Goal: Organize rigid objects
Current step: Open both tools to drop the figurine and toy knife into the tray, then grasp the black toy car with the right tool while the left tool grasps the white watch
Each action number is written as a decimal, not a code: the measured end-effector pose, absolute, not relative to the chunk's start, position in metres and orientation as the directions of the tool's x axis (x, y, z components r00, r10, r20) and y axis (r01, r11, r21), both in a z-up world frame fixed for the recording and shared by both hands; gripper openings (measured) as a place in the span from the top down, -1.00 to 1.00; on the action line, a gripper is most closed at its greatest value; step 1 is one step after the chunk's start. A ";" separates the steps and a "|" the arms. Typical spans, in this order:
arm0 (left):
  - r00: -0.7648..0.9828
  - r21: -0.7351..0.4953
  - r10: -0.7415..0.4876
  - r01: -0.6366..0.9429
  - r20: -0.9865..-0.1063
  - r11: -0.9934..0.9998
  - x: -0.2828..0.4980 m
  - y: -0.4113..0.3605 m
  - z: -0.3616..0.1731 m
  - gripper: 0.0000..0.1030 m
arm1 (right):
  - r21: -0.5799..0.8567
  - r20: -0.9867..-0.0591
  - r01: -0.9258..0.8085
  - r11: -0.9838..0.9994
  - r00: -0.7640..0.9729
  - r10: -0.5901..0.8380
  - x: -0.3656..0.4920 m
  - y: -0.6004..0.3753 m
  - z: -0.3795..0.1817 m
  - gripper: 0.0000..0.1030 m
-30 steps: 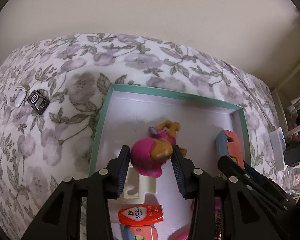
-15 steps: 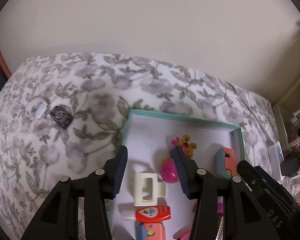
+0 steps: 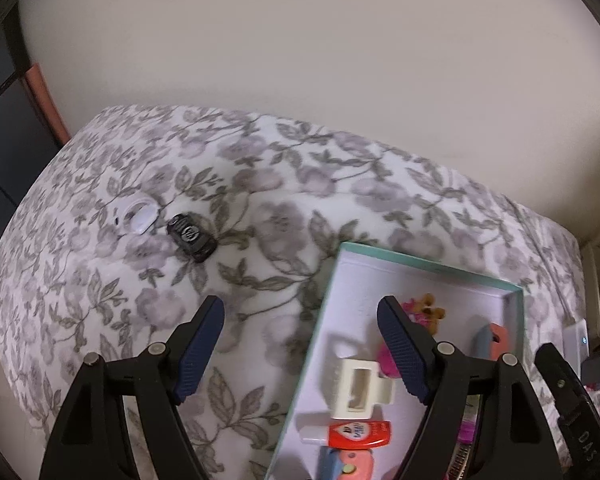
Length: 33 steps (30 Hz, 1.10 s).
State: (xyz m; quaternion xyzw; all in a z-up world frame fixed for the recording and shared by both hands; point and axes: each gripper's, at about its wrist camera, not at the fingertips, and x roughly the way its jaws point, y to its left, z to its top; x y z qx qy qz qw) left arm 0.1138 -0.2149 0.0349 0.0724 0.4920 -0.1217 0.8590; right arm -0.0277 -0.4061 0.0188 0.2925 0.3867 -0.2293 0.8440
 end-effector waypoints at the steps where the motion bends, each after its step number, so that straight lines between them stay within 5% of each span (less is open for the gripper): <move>1: 0.485 0.008 -0.128 0.269 -0.865 0.963 0.116 -0.212 0.034 -0.55 | 0.313 -0.788 0.618 0.721 0.593 -0.166 -0.028 -0.407 0.018 -0.64; 5: 0.488 0.027 -0.094 0.234 -0.868 0.972 0.121 -0.205 0.031 -0.57 | 0.301 -0.791 0.616 0.728 0.587 -0.170 -0.025 -0.405 0.016 -0.64; 8: 0.488 0.034 -0.076 0.212 -0.869 0.977 0.124 -0.201 0.030 -0.90 | 0.292 -0.795 0.609 0.738 0.583 -0.167 -0.020 -0.401 0.013 -0.70; 10: 0.490 0.028 -0.073 0.197 -0.868 0.980 0.126 -0.198 0.030 -0.90 | 0.283 -0.797 0.601 0.747 0.581 -0.166 -0.017 -0.397 0.012 -0.88; 19: 0.497 0.043 -0.028 0.132 -0.867 0.990 0.139 -0.175 0.031 -0.90 | 0.269 -0.794 0.554 0.788 0.591 -0.144 -0.001 -0.376 0.011 -1.00; 33: 0.483 -0.002 -0.041 0.081 -0.875 0.997 0.161 -0.128 0.040 -0.90 | 0.281 -0.779 0.472 0.836 0.620 -0.089 0.020 -0.344 0.010 -1.00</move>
